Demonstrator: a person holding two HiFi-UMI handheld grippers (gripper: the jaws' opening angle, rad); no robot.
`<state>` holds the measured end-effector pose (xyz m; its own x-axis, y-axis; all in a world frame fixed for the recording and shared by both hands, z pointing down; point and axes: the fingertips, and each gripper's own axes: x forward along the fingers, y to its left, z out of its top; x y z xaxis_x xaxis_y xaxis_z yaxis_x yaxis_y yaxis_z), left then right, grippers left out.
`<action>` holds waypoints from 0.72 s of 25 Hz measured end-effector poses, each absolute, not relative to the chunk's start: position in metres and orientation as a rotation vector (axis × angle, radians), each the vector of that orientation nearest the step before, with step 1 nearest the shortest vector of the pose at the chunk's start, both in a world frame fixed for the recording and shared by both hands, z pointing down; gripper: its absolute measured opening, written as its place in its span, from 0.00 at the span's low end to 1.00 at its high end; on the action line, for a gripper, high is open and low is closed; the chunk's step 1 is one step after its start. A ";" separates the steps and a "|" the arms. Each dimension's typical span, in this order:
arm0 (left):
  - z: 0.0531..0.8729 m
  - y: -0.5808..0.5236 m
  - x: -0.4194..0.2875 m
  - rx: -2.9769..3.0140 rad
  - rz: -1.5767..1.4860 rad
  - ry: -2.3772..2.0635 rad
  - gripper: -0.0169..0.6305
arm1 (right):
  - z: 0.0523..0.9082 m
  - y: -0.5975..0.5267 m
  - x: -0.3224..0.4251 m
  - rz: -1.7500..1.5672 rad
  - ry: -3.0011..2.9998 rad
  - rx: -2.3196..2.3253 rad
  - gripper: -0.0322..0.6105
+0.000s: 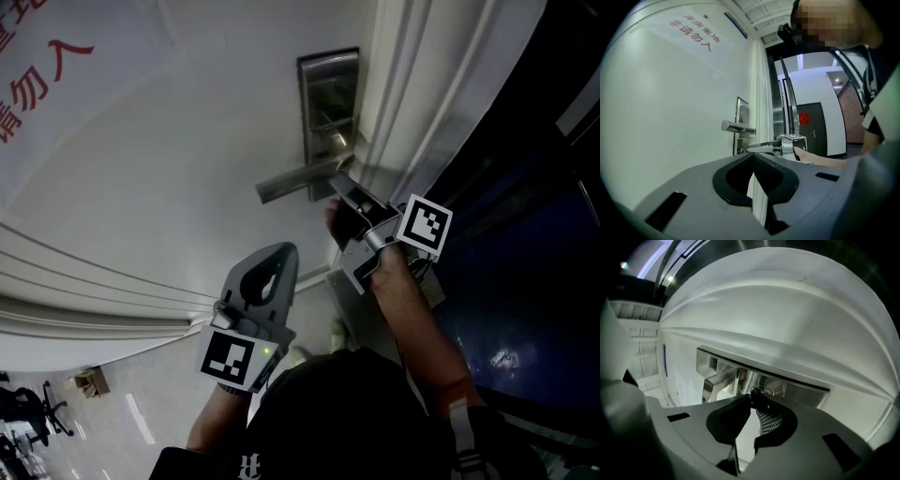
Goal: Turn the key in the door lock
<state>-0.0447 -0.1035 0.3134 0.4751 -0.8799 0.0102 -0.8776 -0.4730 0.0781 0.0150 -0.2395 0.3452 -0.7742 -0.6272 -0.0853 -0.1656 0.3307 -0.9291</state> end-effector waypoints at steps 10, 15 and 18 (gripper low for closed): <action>0.315 -0.105 -0.041 2.642 -0.054 -1.545 0.04 | 0.344 -0.241 0.013 -1.572 1.969 -0.403 0.15; 0.315 -0.105 -0.041 2.648 -0.059 -1.531 0.04 | 0.339 -0.235 0.017 -1.505 2.001 -0.360 0.17; 0.315 -0.104 -0.041 2.653 -0.065 -1.522 0.04 | 0.334 -0.227 0.026 -1.395 2.149 -0.420 0.17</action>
